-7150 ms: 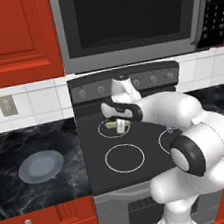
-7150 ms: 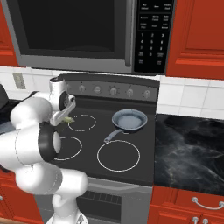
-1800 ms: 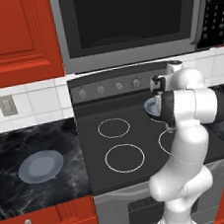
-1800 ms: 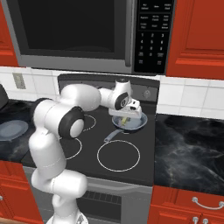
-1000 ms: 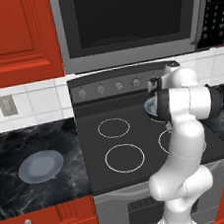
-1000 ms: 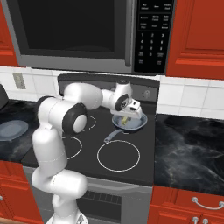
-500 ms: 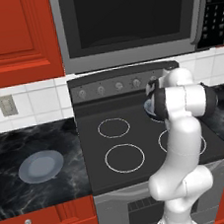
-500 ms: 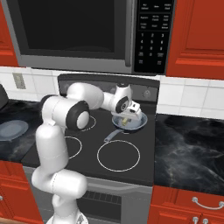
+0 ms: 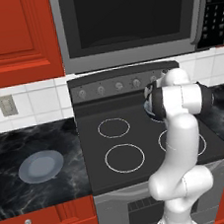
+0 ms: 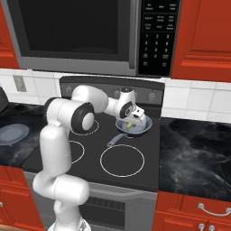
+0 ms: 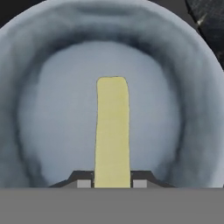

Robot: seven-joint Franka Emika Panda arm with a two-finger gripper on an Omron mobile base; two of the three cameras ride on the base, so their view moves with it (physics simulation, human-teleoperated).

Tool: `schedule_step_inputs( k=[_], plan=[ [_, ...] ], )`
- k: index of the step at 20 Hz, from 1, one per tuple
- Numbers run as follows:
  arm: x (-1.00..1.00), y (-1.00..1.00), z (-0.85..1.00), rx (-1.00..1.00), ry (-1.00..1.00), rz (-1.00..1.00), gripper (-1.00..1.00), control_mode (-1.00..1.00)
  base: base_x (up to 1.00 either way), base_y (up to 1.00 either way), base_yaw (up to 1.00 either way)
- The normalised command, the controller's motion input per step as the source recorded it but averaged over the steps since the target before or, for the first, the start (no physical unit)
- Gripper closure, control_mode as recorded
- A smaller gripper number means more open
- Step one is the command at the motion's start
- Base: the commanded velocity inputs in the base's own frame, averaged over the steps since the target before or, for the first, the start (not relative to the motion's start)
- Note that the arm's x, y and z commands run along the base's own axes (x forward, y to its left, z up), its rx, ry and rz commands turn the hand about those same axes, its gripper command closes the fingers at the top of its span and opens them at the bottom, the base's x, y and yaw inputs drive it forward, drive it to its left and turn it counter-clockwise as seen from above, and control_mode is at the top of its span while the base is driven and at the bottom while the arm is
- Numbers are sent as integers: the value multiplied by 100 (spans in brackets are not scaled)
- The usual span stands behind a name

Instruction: Pick up the butter stick and place it in the pan. Then turn on the burner for the pan.

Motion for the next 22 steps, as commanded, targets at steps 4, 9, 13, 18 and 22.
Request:
schedule_step_inputs(
  k=[4,9,13,18,22],
  plan=[
    [11,0,-12,0,0,-4,100,-100,0,0,0],
    [5,0,-5,0,0,-3,100,-100,0,0,0],
    [0,0,0,0,0,0,-100,-100,0,0,0],
    [0,0,0,0,0,0,-100,-100,0,0,0],
    [0,0,0,0,0,0,-100,-100,0,0,0]
  ],
)
